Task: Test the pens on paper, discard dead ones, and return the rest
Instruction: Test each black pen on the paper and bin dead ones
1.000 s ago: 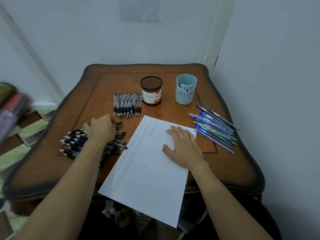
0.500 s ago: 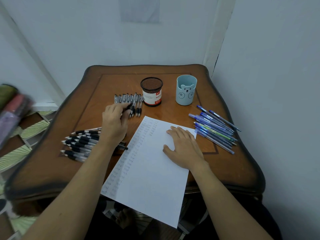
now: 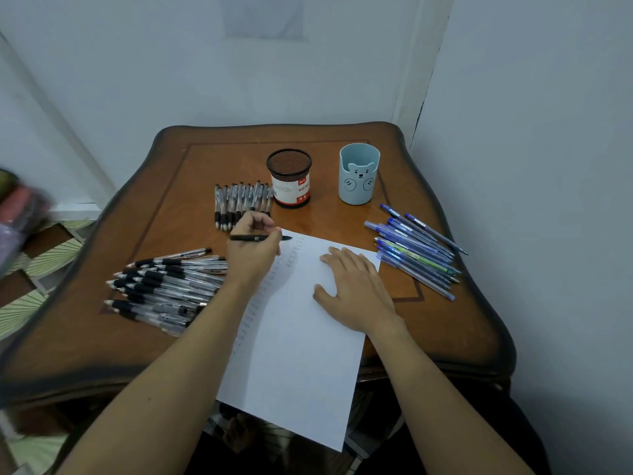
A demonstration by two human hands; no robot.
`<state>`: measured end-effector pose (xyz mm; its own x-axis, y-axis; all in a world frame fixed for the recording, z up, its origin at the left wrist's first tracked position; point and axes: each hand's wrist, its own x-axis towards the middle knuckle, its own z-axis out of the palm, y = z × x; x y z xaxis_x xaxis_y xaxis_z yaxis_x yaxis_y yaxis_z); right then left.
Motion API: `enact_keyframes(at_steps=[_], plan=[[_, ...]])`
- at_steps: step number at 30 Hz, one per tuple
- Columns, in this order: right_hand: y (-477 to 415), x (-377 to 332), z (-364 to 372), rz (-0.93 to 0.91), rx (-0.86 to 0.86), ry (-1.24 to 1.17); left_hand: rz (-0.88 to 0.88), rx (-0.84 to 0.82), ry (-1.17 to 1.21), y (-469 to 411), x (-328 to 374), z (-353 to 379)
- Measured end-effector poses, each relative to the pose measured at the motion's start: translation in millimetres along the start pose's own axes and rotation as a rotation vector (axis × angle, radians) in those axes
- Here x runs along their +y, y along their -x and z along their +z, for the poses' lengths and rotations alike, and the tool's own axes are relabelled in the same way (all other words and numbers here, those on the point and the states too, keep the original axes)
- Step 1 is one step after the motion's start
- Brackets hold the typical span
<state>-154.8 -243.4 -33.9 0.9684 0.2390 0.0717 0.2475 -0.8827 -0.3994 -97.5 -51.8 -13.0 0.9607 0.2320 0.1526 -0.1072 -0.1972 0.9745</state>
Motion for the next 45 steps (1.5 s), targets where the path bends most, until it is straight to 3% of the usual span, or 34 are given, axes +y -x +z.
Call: enact_keyframes(at_steps=[5, 12, 18, 35, 45], plan=[[0, 1, 1, -0.014, 0.026, -0.007, 0.003, -0.135, -0.056, -2, -9, 1], [-1, 1, 2, -0.006, 0.015, -0.012, 0.036, -0.091, -0.167, 0, -10, 7], [-1, 1, 2, 0.002, 0.006, -0.01, 0.014, 0.065, -0.194, -3, -16, 8], [-1, 1, 1, 0.004, 0.006, -0.004, 0.125, 0.021, -0.251, 2, -14, 8], [-1, 0, 1, 0.005, -0.001, 0.003, 0.089, -0.001, -0.265, -1, -19, 8]])
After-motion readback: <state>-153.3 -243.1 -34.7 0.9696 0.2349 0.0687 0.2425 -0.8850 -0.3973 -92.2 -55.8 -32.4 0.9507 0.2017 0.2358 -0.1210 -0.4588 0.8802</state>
